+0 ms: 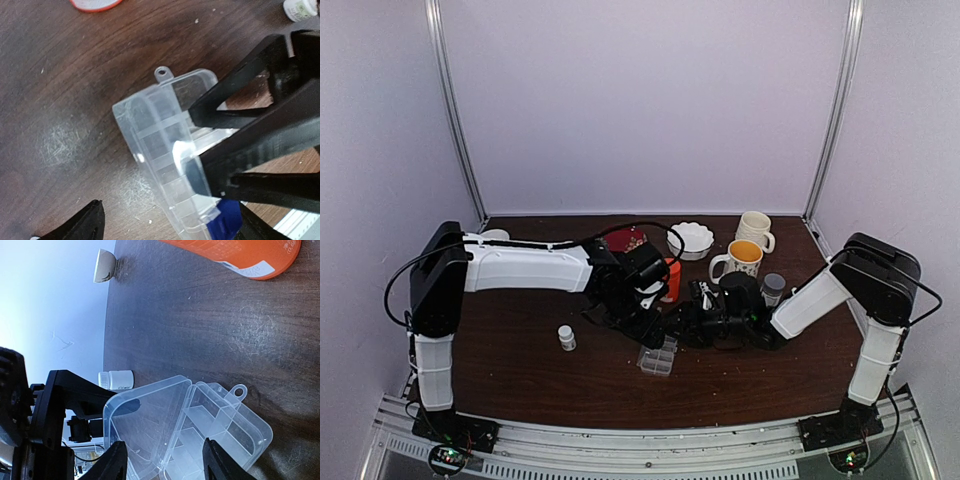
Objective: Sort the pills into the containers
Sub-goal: Open the lid of the pill container.
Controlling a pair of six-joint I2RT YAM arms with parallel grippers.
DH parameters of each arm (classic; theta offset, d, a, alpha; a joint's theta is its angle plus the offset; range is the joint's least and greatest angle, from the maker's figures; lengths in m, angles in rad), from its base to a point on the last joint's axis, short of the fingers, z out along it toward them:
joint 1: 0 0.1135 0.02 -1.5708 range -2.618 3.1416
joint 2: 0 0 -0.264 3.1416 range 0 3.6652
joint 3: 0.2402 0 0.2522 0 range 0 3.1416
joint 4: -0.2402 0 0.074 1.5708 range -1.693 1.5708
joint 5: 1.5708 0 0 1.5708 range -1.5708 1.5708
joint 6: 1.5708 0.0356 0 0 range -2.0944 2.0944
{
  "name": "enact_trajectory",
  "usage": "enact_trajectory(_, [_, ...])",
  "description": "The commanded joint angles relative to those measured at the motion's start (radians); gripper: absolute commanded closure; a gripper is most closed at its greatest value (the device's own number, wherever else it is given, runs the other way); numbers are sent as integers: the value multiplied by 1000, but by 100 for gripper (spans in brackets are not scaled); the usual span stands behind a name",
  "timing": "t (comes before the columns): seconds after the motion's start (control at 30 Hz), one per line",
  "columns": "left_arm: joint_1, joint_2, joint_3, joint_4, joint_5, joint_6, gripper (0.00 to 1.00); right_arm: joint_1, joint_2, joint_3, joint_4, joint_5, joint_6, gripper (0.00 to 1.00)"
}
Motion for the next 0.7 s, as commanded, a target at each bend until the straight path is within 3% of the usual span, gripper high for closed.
enact_trajectory(0.0, [-7,-2,23,-52,-53,1,14,-3,14,-14,-108,43,-11,45])
enact_trajectory(0.43, [78,-117,-160,2,-78,-30,19,-4,-6,-5,-178,62,-47,46])
enact_trajectory(0.67, [122,-130,-213,33,-79,-17,19,-4,-9,2,-205,67,-61,61])
